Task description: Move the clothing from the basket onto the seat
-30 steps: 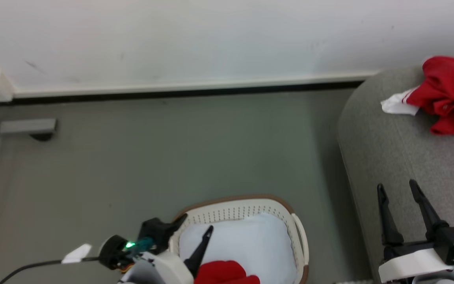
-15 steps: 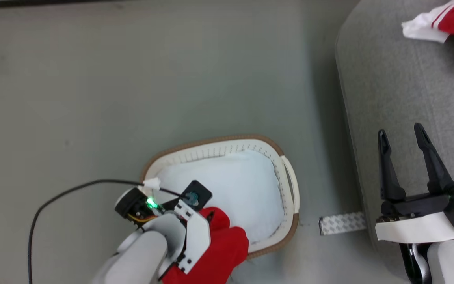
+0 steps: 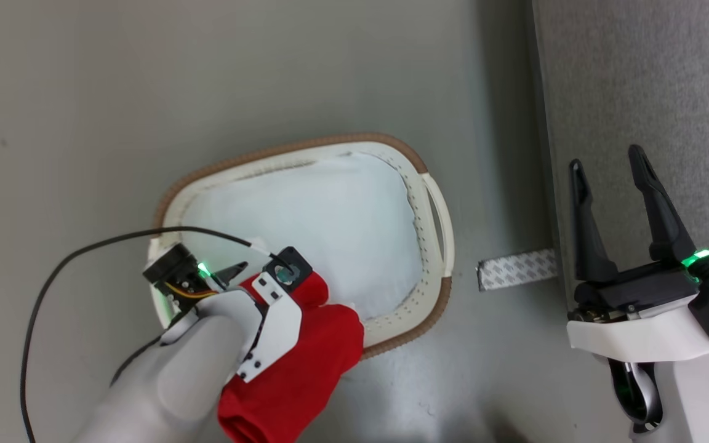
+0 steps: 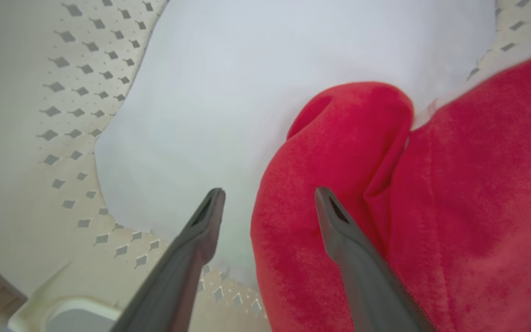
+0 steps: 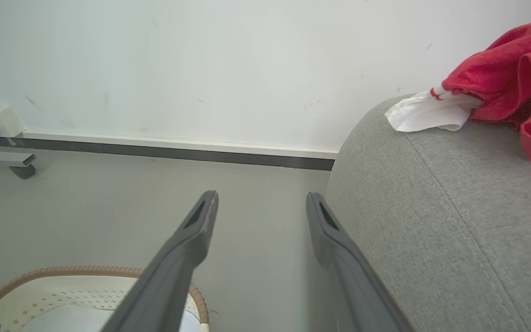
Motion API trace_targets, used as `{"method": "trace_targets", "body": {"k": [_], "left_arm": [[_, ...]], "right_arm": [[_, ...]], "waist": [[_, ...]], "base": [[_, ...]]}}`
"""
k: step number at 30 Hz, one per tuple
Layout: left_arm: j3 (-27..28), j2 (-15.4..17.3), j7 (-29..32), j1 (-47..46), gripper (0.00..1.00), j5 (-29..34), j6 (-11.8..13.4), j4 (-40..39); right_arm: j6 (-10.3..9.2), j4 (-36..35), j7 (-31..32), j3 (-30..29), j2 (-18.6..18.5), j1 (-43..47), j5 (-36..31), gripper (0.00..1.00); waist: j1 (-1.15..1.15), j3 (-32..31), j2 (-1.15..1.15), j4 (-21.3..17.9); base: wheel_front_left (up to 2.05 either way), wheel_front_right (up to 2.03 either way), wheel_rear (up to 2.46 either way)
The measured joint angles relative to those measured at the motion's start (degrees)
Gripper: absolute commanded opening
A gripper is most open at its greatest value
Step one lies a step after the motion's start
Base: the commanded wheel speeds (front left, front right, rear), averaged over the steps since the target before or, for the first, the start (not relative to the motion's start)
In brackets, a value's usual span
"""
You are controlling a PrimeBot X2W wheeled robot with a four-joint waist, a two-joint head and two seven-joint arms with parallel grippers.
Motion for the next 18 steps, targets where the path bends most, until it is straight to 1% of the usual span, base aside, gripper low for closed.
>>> {"method": "trace_targets", "body": {"k": [4, 10, 18], "left_arm": [[-1.0, 0.4, 0.8, -1.9, 1.0, 1.2, 0.0, 1.6], [-1.2, 1.7, 1.2, -3.8, 1.0, 1.3, 0.1, 3.9], [-1.4, 3.3, 2.3, -5.5, 1.0, 1.1, -0.1, 5.1]], "right_arm": [[0.0, -0.3, 0.0, 1.5, 0.0, -0.6, 0.9, 1.0], [0.0, -1.3, 0.0, 2.5, 0.0, -1.4, 2.1, 1.0], [0.0, -2.2, 0.0, 3.4, 0.0, -1.7, 3.3, 1.0]], "waist": [[0.0, 2.7, 0.0, -1.4], [-0.01, 5.4, 0.0, -3.4], [-0.01, 8.4, 0.0, -5.0]], "base": [[0.0, 0.0, 0.0], [0.0, 0.0, 0.0], [0.0, 0.0, 0.0]]}}
